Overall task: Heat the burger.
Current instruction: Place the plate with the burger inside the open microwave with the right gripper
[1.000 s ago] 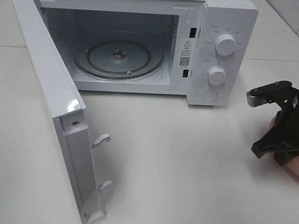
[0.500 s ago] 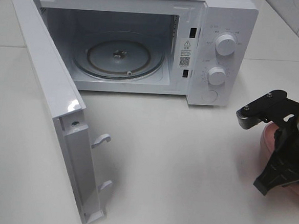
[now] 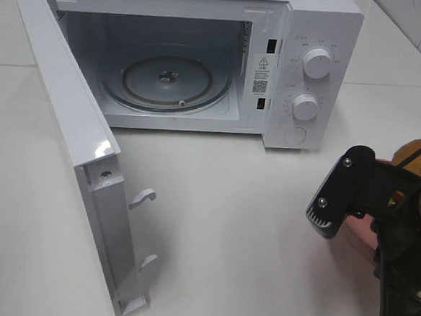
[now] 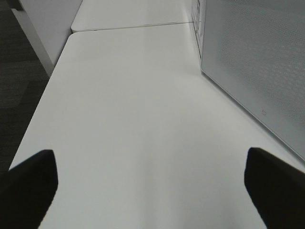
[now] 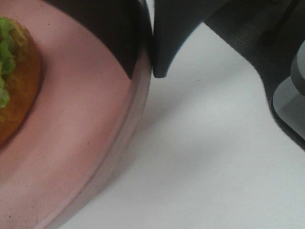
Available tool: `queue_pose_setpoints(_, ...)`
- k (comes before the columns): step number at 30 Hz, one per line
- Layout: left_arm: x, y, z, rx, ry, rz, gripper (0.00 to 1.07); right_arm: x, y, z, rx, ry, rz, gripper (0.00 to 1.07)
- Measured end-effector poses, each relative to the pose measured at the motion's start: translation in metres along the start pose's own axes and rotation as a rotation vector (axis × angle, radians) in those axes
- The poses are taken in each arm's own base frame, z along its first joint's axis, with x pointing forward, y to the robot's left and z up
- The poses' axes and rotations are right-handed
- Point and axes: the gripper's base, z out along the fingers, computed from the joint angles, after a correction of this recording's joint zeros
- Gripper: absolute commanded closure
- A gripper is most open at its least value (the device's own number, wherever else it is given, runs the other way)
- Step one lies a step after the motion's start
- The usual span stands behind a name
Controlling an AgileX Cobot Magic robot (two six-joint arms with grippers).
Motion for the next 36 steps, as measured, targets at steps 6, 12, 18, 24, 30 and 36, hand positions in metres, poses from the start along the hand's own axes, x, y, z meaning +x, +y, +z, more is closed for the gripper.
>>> queue_pose_setpoints(6, 0.000, 0.000, 0.000, 0.000, 0.000, 0.000, 0.06, -0.005, 0.013, -0.006, 0.001, -0.048, -0.177, 1.07)
queue_pose_setpoints(12, 0.000, 0.000, 0.000, 0.000, 0.000, 0.000, 0.06, -0.010, 0.018, -0.008, 0.006, -0.101, -0.308, 1.07)
queue_pose_setpoints(18, 0.000, 0.000, 0.000, 0.000, 0.000, 0.000, 0.06, -0.015, 0.020, -0.009, 0.023, -0.157, -0.498, 1.07)
queue_pose_setpoints(24, 0.000, 0.000, 0.000, 0.000, 0.000, 0.000, 0.06, -0.018, 0.020, -0.009, 0.048, -0.185, -0.702, 1.07)
queue_pose_setpoints(30, 0.000, 0.000, 0.000, 0.000, 0.000, 0.000, 0.06, -0.020, 0.020, -0.009, 0.082, -0.207, -0.933, 1.07)
queue_pose_setpoints(36, 0.000, 0.000, 0.000, 0.000, 0.000, 0.000, 0.06, -0.024, 0.021, -0.010, 0.109, -0.255, -0.985, 1.07)
